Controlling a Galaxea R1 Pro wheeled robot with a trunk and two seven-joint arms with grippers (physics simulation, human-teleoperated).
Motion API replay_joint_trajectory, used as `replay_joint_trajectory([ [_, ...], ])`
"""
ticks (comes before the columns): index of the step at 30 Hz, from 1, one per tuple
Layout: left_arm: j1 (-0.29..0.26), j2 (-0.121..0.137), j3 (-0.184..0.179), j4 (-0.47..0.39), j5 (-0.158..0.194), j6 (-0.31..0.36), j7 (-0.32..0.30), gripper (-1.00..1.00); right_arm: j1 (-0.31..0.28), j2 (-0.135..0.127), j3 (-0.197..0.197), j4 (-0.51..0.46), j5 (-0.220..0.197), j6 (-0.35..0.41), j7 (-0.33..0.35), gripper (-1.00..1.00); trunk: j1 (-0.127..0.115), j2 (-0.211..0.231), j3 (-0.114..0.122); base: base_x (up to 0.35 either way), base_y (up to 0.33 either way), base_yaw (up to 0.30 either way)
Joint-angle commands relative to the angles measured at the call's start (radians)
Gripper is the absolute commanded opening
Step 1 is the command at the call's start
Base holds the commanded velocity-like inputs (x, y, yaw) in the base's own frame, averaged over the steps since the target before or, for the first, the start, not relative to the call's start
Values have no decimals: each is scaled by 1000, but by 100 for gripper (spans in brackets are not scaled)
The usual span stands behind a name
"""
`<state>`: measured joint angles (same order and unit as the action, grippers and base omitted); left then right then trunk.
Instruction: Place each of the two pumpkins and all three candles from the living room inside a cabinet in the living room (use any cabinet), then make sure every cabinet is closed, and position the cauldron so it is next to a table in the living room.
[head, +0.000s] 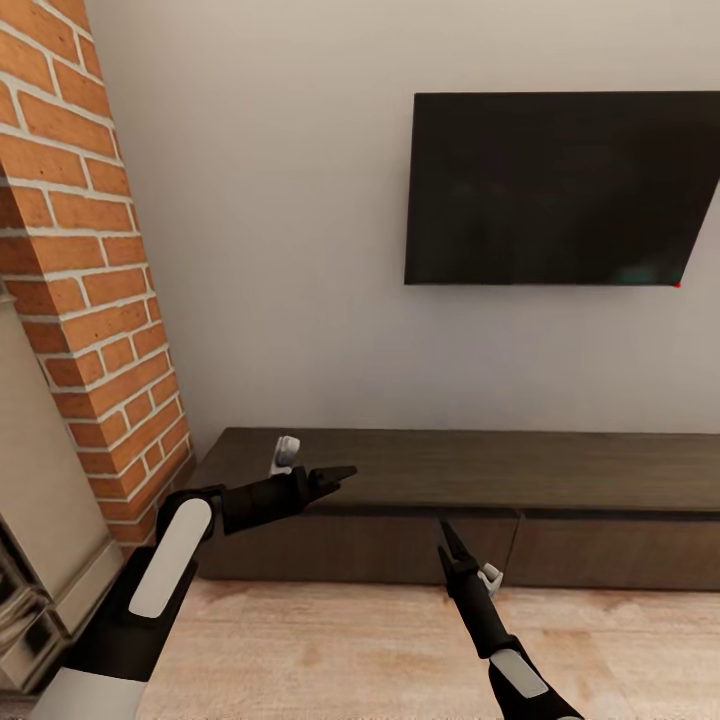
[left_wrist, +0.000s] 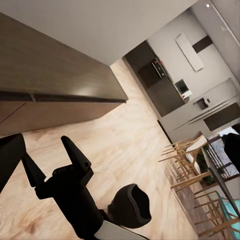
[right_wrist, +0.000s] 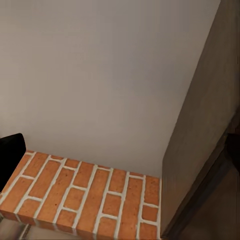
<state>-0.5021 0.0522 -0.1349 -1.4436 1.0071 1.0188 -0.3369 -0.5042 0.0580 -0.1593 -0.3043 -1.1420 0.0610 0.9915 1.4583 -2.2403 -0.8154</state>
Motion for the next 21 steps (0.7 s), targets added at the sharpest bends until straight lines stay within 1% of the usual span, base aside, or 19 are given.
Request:
replay_joint_trajectory([
  [1, -1, 2, 0, 0, -7, 1, -10, 100, -1, 0, 0, 1, -7, 6, 4, 100, 4, -8, -4, 0, 0, 0],
  [14, -1, 5, 0, 1, -8, 1, -14, 100, -1, 0, -1, 1, -8, 7, 4, 100, 54, -99, -45, 2, 0, 0],
  [17, -1, 5, 0, 1, -7, 1, -14, 100, -1, -1, -2, 1, -8, 8, 4, 100, 65, -120, -54, 145, 0, 0],
  [21, -1, 5, 0, 1, -7, 1, -14, 100, -1, -1, -2, 1, -9, 9, 4, 100, 80, -148, -67, 283, 0, 0],
])
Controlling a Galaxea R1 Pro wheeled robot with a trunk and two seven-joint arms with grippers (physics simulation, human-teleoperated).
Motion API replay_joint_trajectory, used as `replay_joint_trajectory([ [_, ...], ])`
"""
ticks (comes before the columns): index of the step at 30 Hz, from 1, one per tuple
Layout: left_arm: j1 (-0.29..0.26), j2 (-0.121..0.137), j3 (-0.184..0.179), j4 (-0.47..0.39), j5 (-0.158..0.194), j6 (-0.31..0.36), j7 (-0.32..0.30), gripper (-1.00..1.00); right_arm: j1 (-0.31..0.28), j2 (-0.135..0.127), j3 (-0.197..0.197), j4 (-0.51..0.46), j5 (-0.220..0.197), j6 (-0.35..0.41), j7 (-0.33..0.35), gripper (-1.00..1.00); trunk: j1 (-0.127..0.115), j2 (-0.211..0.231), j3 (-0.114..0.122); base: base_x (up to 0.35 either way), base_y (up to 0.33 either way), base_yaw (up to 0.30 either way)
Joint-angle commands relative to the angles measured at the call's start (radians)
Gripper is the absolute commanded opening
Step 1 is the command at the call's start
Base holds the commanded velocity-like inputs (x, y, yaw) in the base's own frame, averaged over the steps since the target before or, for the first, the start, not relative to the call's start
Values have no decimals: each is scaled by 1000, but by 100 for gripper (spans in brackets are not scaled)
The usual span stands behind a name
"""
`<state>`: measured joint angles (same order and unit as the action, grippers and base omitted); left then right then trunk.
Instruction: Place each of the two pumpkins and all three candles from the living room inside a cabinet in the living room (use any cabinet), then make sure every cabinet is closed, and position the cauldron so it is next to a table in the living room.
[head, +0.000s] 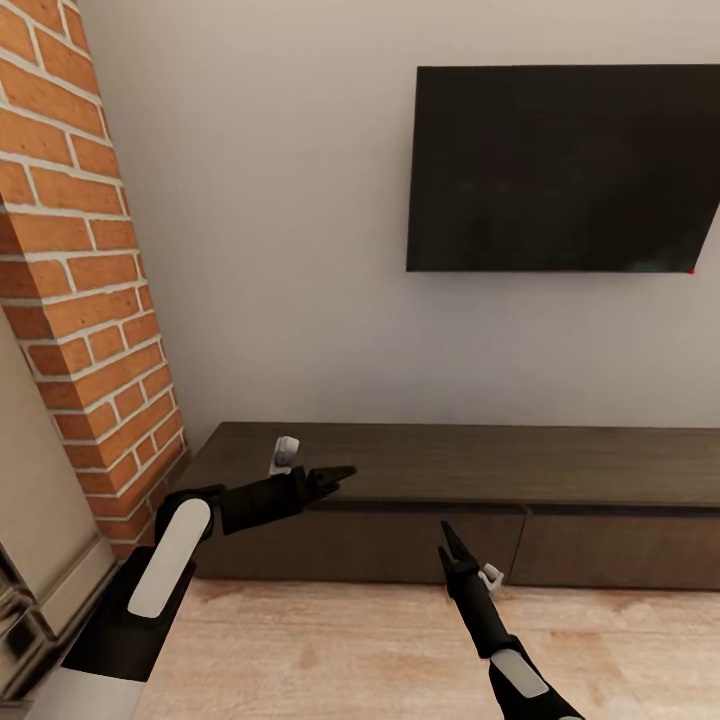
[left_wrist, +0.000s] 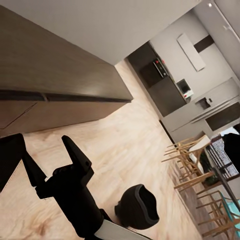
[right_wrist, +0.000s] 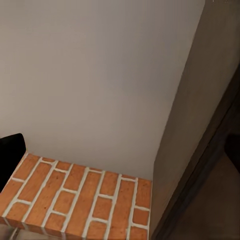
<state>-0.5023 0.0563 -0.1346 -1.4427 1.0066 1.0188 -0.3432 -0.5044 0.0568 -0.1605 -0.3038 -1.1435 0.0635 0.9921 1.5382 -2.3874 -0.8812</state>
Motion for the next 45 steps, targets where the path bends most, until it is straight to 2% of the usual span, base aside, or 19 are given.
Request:
replay_joint_trajectory([
  [1, 0, 0, 0, 0, -6, 1, -8, 100, -1, 0, -1, 1, -8, 7, 3, 100, 4, -8, -4, 314, 0, 0],
  [9, -1, 0, -1, 0, -6, 2, -9, 100, 0, 0, -1, 1, -11, 6, 12, 100, 35, -64, -29, 323, 0, 0],
  [16, -1, 0, -1, -1, -5, 3, -10, 100, 0, -5, -1, 3, -14, 6, 20, 100, 62, -113, -51, 48, 0, 0],
  [22, 0, 0, -2, -1, -5, 3, -11, 100, 0, -12, -1, 3, -15, 7, 20, 100, 64, -114, -74, 2, 0, 0],
  [26, 1, 0, 0, -1, -2, 2, -23, 100, 0, -13, -1, 3, -15, 9, 21, 100, 64, -114, -74, 0, 0, 0],
  [29, 2, 0, 0, -1, -1, 1, -98, 100, 0, -14, -1, 3, -15, 11, 22, 100, 64, -114, -74, 0, 0, 0],
  [31, 2, 0, -1, 0, -2, 1, -119, 100, 0, -14, -1, 3, -15, 11, 22, 100, 64, -114, -74, 0, 0, 0],
  [45, 5, 0, -3, -1, -6, -2, -142, 100, 0, -14, -1, 2, -14, 12, 22, 100, 64, -114, -74, 0, 0, 0],
])
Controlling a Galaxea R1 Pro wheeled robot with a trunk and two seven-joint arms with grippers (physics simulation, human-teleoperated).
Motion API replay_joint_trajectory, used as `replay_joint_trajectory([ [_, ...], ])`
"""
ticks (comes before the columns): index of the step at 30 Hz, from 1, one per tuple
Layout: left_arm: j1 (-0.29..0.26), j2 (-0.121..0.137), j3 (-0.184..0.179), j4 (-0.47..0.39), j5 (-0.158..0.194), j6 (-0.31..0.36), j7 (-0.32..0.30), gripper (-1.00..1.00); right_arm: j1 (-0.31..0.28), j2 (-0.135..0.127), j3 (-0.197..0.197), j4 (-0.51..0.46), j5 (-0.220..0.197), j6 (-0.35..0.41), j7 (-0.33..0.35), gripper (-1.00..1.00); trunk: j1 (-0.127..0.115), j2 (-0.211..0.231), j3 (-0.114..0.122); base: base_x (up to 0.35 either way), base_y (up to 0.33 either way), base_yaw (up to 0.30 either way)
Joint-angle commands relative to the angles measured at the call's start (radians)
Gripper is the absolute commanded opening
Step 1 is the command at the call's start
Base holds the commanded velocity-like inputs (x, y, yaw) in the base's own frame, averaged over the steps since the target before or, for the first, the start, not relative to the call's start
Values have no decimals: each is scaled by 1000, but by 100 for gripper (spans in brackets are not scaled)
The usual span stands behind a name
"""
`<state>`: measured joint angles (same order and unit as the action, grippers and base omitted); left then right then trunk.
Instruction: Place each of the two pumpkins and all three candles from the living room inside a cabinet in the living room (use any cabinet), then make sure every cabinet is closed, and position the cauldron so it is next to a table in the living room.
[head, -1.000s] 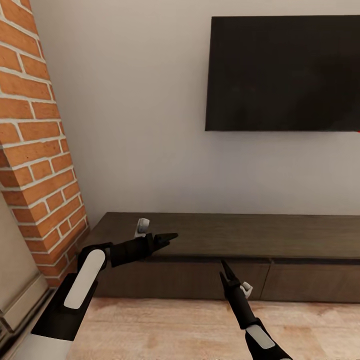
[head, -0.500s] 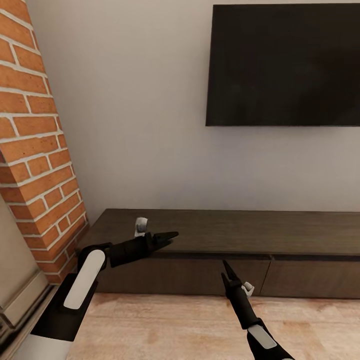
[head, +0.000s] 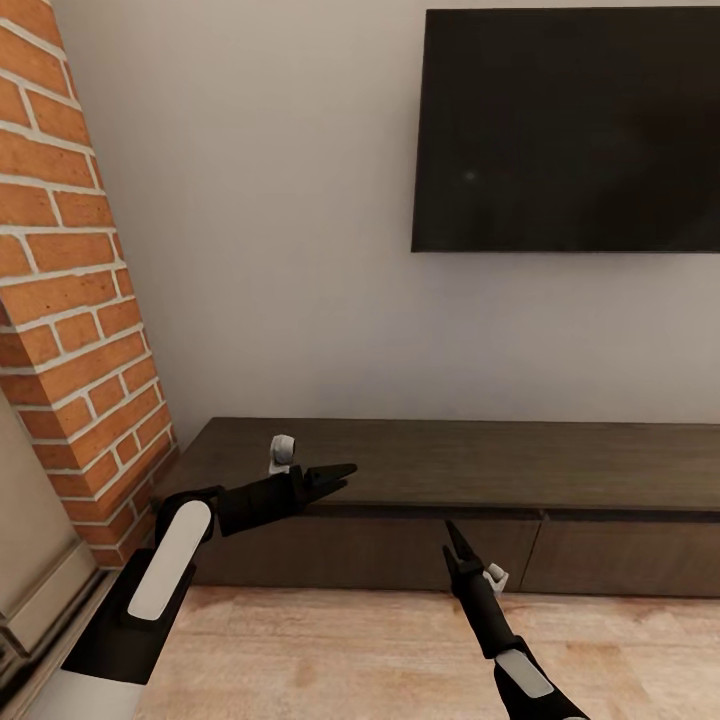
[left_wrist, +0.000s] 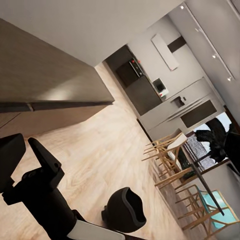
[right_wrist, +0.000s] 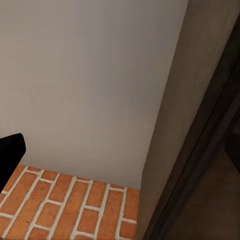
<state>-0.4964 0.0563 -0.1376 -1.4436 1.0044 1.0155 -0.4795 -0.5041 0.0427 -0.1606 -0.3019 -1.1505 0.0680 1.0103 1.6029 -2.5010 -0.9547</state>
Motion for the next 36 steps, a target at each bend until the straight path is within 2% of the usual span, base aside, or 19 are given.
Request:
replay_joint_trajectory([
  [1, -1, 0, 0, 0, -4, 2, -6, 100, -1, 0, 0, 1, -7, 7, 4, 100, 0, 0, -1, 0, 0, 0],
  [5, -1, 0, 0, 0, -4, 1, -7, 100, -1, 0, 0, 1, -5, 6, 2, 100, 0, 0, -1, 30, 0, 0],
  [14, -1, 0, 0, 0, -4, 0, -7, 100, -1, 0, 0, 1, -6, 7, 2, 100, 0, 0, -1, 246, 0, 0],
  [36, -1, 0, 1, 0, -4, 1, -8, 100, -1, 0, 0, 1, -9, 1, 2, 100, 0, -1, -5, 74, 0, 0],
])
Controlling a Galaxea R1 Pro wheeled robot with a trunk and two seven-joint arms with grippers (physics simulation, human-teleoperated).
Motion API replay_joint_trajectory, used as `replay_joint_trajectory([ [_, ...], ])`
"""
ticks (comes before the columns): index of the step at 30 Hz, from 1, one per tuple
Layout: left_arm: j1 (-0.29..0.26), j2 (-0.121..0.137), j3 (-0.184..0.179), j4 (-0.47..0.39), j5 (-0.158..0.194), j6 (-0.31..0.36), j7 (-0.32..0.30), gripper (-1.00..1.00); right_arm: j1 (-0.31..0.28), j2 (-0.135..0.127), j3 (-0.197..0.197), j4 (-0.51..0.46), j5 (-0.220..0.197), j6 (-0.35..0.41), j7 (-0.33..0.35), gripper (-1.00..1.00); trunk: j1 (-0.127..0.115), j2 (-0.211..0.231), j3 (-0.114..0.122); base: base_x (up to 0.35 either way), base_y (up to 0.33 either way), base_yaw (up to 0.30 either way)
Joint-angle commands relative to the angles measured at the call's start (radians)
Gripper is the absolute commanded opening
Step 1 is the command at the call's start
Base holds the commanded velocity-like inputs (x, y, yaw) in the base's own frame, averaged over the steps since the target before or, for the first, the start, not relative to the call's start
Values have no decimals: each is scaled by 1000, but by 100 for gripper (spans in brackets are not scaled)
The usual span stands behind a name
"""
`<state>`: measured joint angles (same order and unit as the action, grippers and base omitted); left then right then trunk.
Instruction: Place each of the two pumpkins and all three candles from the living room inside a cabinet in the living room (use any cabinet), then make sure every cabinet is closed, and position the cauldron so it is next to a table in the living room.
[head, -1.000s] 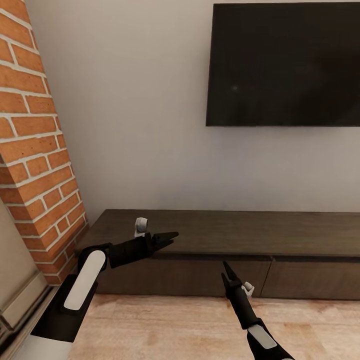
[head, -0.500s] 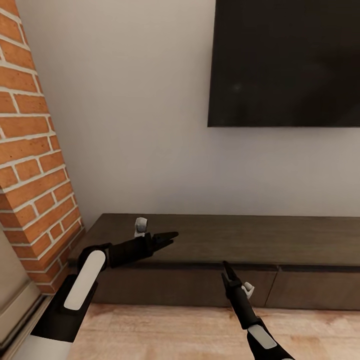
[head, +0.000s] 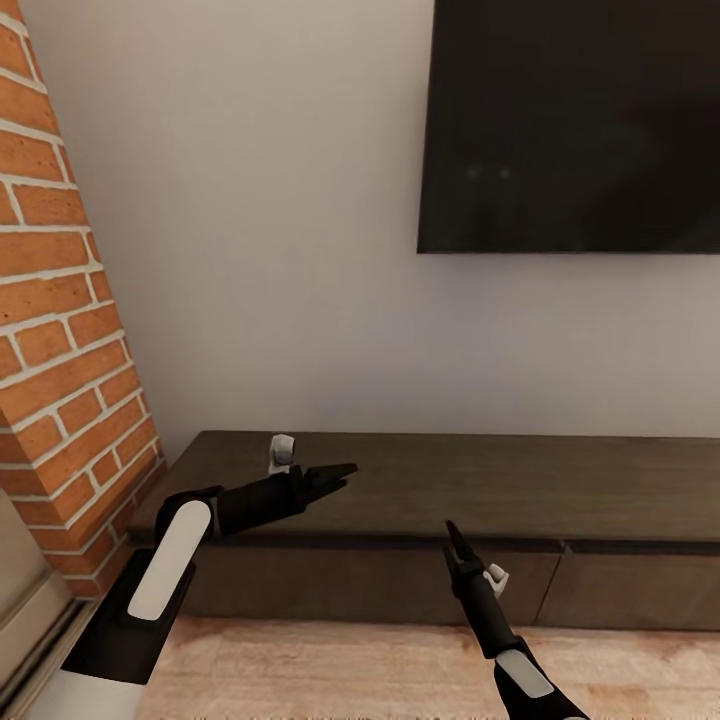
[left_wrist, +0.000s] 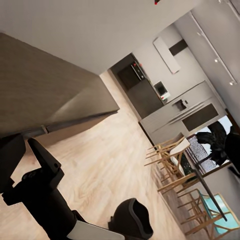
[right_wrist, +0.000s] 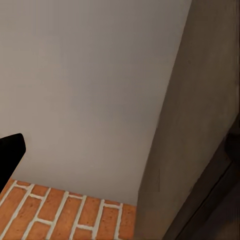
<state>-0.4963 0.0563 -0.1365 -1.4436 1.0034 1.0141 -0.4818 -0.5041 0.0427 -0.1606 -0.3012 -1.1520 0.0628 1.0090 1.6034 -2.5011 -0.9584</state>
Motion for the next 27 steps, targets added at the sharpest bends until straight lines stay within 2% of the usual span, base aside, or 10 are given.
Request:
replay_joint_trajectory([
  [1, -1, 0, -1, 0, -3, 2, -6, 100, -1, 0, 0, 1, -7, 7, 3, 100, 0, -1, -5, 4, 0, 0],
  [21, -1, 0, -2, 0, -3, 6, -8, 100, 0, 0, 0, 1, -6, 11, 2, 100, 9, -5, -82, 0, 0, 0],
  [27, -1, 0, -3, 0, -3, 6, -8, 100, 0, 0, -1, 2, -5, 15, 37, 100, 12, -7, -105, 0, 0, 0],
])
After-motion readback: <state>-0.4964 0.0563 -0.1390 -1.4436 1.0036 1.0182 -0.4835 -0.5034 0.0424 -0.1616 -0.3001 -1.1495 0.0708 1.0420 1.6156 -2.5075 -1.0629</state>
